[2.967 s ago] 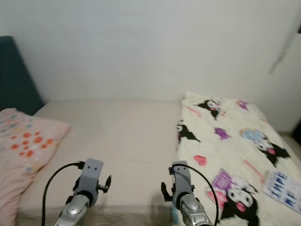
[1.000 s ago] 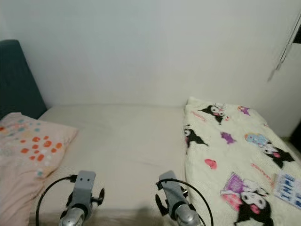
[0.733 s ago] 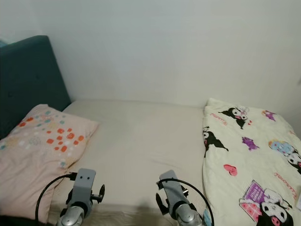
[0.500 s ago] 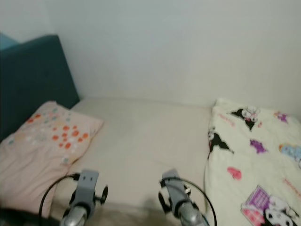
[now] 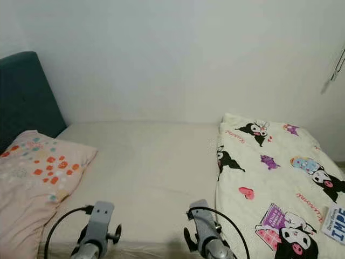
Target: Clean up the room
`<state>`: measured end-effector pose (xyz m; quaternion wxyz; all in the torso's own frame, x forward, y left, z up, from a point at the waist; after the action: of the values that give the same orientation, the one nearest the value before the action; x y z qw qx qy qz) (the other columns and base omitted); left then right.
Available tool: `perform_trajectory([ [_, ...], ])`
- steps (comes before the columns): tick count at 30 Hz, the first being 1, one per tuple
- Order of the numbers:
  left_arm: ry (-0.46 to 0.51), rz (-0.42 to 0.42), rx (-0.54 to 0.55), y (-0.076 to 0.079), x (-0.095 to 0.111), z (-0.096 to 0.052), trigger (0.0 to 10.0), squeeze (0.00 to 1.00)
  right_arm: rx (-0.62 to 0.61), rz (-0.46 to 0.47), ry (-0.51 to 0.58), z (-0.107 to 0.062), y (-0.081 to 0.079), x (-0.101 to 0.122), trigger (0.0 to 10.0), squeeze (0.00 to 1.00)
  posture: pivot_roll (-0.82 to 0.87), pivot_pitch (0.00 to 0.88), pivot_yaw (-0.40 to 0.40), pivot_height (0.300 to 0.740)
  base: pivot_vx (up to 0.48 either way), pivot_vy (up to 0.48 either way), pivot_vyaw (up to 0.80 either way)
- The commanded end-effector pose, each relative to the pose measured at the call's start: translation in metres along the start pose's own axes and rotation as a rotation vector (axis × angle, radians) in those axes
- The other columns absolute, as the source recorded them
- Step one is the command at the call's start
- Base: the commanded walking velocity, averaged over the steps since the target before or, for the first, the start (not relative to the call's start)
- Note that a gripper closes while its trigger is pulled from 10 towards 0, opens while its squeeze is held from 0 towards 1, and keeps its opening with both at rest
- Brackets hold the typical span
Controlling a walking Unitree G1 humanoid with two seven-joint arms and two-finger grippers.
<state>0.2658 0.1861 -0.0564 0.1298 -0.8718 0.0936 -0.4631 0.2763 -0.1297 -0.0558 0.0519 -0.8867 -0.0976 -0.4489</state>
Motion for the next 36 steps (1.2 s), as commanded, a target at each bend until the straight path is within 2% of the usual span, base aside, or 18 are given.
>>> perform_trajectory([
  [1, -0.062, 0.027, 0.007, -0.004, -0.010, 0.000, 10.0, 0.00, 0.001, -0.014, -0.037, -0.003, -0.001, -0.012, 10.0, 0.00, 0.00, 0.000, -0.017, 0.740, 0.000, 0.000, 0.00],
  [3, -0.040, 0.052, -0.055, 0.005, -0.007, -0.001, 10.0, 0.00, -0.015, -0.039, -0.065, -0.005, 0.002, -0.020, 10.0, 0.00, 0.01, 0.000, -0.016, 0.740, 0.000, 0.000, 0.00],
  [5, -0.028, 0.061, -0.102, 0.014, -0.007, -0.002, 10.0, 0.00, -0.035, 0.010, -0.086, -0.007, 0.006, -0.027, 10.0, 0.00, 0.01, 0.000, -0.015, 0.740, 0.000, 0.000, 0.00],
  [8, -0.037, 0.074, -0.132, 0.019, -0.011, -0.004, 10.0, 0.00, -0.055, 0.065, -0.114, -0.010, 0.008, -0.036, 10.0, 0.00, 0.01, 0.000, -0.013, 0.740, 0.000, 0.000, 0.00],
  [11, -0.020, 0.082, -0.152, 0.022, -0.013, -0.007, 10.0, 0.00, -0.048, 0.055, -0.112, -0.012, 0.006, -0.039, 10.0, 0.00, 0.01, 0.000, -0.007, 0.740, 0.000, 0.000, 0.00],
  [14, 0.023, 0.078, -0.142, 0.022, -0.009, -0.007, 10.0, 0.00, -0.046, 0.072, -0.074, -0.012, 0.006, -0.035, 10.0, 0.00, 0.00, 0.000, -0.007, 0.740, 0.000, 0.000, 0.00],
  [16, 0.070, 0.016, -0.140, 0.020, 0.002, -0.005, 10.0, 0.00, -0.023, 0.080, -0.047, -0.011, 0.007, -0.029, 10.0, 0.00, 0.01, 0.000, -0.010, 0.740, 0.000, 0.000, 0.00],
  [23, 0.074, 0.023, -0.154, 0.021, 0.005, -0.004, 10.0, 0.00, -0.038, 0.102, -0.029, -0.010, 0.010, -0.024, 10.0, 0.00, 0.00, 0.000, -0.010, 0.740, 0.000, 0.000, 0.00],
  [25, 0.067, 0.039, -0.134, 0.019, 0.006, -0.003, 10.0, 0.00, -0.043, 0.088, 0.025, -0.007, 0.011, -0.010, 10.0, 0.00, 0.00, 0.000, -0.007, 0.740, 0.000, 0.000, 0.00],
  [26, 0.067, 0.039, -0.134, 0.019, 0.006, -0.003, 10.0, 0.00, -0.043, 0.088, 0.025, -0.007, 0.011, -0.010, 10.0, 0.00, 0.00, 0.000, -0.007, 0.740, 0.000, 0.000, 0.00],
  [27, 0.080, 0.043, -0.131, 0.018, 0.008, -0.003, 10.0, 0.00, -0.043, 0.051, 0.071, -0.005, 0.012, 0.000, 10.0, 0.00, 0.00, 0.003, -0.011, 0.740, 0.000, 0.000, 0.00],
  [29, 0.112, 0.053, -0.125, 0.017, 0.013, -0.003, 10.0, 0.00, -0.019, 0.008, 0.143, -0.004, 0.009, 0.015, 10.0, 0.00, 0.01, 0.022, -0.010, 0.740, 0.000, 0.000, 0.00],
  [31, 0.145, 0.059, -0.121, 0.015, 0.018, -0.003, 10.0, 0.00, -0.027, -0.037, 0.200, -0.005, 0.008, 0.025, 10.0, 0.00, 0.01, 0.094, -0.010, 0.740, 0.000, 0.000, 0.00],
  [33, 0.173, 0.080, -0.132, 0.016, 0.023, -0.004, 10.0, 0.00, -0.052, -0.016, 0.211, -0.006, 0.010, 0.025, 10.0, 0.00, 0.01, 0.131, -0.012, 0.740, 0.000, 0.000, 0.00],
  [35, 0.173, 0.080, -0.132, 0.016, 0.023, -0.004, 10.0, 0.00, -0.052, -0.016, 0.211, -0.006, 0.010, 0.025, 10.0, 0.00, 0.01, 0.131, -0.012, 0.740, 0.000, 0.000, 0.00],
  [36, 0.184, 0.087, -0.142, 0.017, 0.024, -0.004, 10.0, 0.00, -0.061, 0.012, 0.202, -0.006, 0.011, 0.023, 10.0, 0.00, 0.02, 0.139, -0.009, 0.740, 0.000, 0.000, 0.00],
])
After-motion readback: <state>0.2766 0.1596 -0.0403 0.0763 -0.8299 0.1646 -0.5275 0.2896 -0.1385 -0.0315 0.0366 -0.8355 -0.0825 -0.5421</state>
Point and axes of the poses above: a point about 5 cm out from each wrist's last joint towards the gripper, its own z axis pointing out of the wrist towards the gripper, its own x axis along the axis of the wrist's last joint, y = z × x, the point moved 3 cm from there along z, pointing out of the wrist towards the gripper, and after that the axes turned 7 degrees about z, right-handed, at the moved point
